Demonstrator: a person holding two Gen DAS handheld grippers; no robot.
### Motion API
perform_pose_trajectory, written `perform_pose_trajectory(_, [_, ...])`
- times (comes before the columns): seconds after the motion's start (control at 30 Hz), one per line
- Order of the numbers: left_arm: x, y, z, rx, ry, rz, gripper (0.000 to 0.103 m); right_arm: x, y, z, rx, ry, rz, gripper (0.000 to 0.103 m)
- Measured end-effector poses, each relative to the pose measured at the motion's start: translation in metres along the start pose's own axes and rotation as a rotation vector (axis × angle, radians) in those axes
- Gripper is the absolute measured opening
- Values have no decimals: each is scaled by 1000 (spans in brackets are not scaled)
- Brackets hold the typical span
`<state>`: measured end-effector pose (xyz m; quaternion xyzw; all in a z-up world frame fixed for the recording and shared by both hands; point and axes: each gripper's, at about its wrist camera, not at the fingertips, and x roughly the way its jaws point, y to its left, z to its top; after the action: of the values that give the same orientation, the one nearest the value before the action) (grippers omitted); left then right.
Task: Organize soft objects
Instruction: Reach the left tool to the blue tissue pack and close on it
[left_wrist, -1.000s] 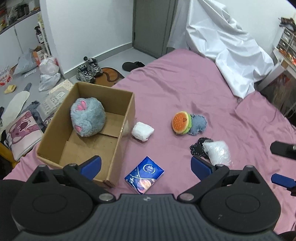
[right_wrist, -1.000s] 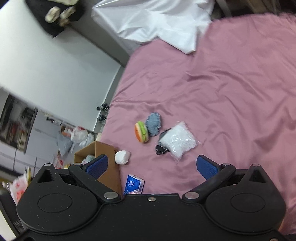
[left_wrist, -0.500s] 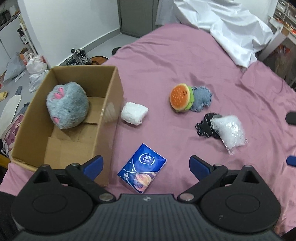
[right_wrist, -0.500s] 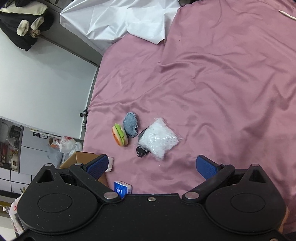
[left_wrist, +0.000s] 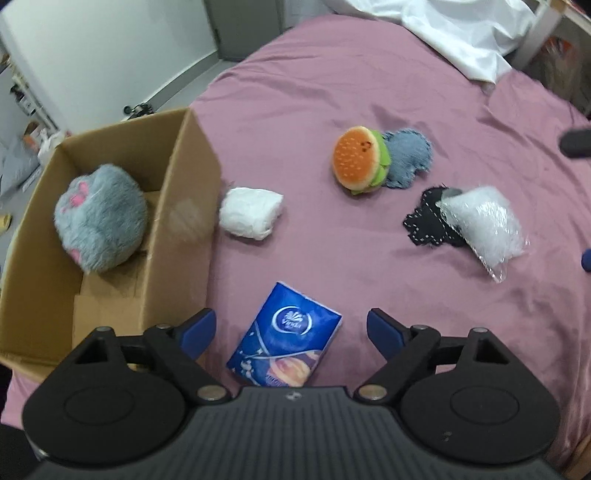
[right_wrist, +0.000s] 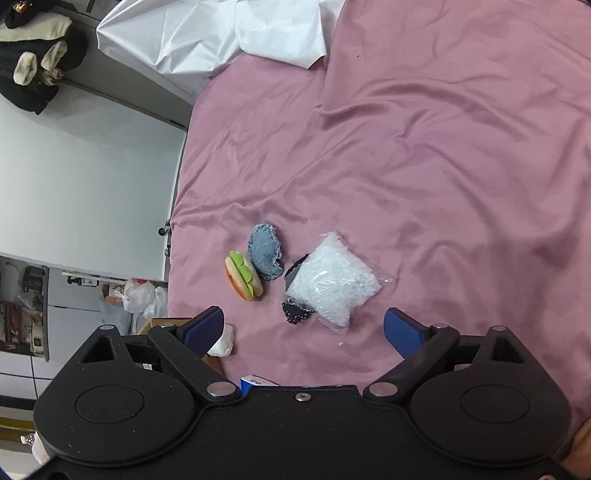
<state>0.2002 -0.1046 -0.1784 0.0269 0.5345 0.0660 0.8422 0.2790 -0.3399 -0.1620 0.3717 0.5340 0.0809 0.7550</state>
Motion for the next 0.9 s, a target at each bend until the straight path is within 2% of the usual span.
perform_pose_trajectory(0.3, [18,-23,-1,163,4,97,85,13,5,3,-13,24,-13,94])
perform_pose_trajectory(0.43, [21,-28,-2,191,-12,124,83,18,6,5,-21,38,-17,94])
perform_pose_trajectory(0.5, [22,-32,-4,217,-21,125,76,22,7,6,-23,49,-21,94])
perform_pose_trajectory(0.57, [25,-36,-6,236,-10,110,72,24,7,7,-26,55,-26,94])
perform_pose_trajectory(0.77, [36,-38,-9,218,-4,120,72,35,6,8,-28,84,-44,94])
perform_pose_trajectory(0.9, [44,-27,-4,152,25,75,72,45,3,10,-15,100,-54,94])
